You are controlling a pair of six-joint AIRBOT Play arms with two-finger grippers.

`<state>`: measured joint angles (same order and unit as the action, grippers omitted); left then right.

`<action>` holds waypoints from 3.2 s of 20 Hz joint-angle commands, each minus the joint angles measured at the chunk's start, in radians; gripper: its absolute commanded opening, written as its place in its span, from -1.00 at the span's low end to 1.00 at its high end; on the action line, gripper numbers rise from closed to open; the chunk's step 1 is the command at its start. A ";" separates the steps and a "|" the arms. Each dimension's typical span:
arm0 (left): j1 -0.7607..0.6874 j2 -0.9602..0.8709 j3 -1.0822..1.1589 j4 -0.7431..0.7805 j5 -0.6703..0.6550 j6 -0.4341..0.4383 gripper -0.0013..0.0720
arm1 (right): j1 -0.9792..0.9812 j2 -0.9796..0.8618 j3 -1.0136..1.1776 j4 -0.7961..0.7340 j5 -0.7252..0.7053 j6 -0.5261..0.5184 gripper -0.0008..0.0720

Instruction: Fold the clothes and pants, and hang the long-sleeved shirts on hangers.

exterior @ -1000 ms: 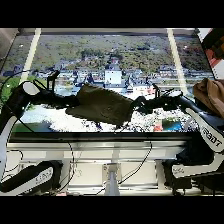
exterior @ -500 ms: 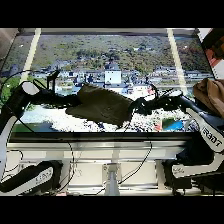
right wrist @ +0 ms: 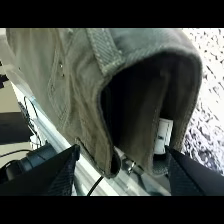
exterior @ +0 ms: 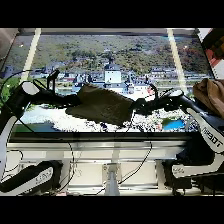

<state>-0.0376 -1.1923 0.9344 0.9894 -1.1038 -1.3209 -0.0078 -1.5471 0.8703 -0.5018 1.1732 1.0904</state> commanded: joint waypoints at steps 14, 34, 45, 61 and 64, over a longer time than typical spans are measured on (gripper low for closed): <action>0.000 -0.029 0.000 0.001 0.003 0.000 0.93 | 0.108 0.000 0.000 -0.104 -0.307 0.125 0.87; 0.000 -0.029 0.000 0.000 -0.001 0.000 0.93 | 0.331 -0.012 0.000 0.082 -0.413 0.125 0.06; 0.000 -0.029 0.000 0.001 0.000 0.000 0.93 | 0.315 0.023 0.348 -0.188 -0.431 0.129 -0.77; 0.000 -0.029 0.000 0.001 0.000 0.000 0.93 | -0.574 0.211 0.909 -0.827 -0.011 0.370 -0.76; 0.000 -0.029 0.000 0.001 0.000 0.000 0.93 | -0.804 0.256 0.956 -0.840 0.069 0.454 -0.77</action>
<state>-0.0376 -1.2205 0.9344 0.9897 -1.1042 -1.3209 -0.6079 -1.3312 1.7744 -1.2808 1.1347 1.4799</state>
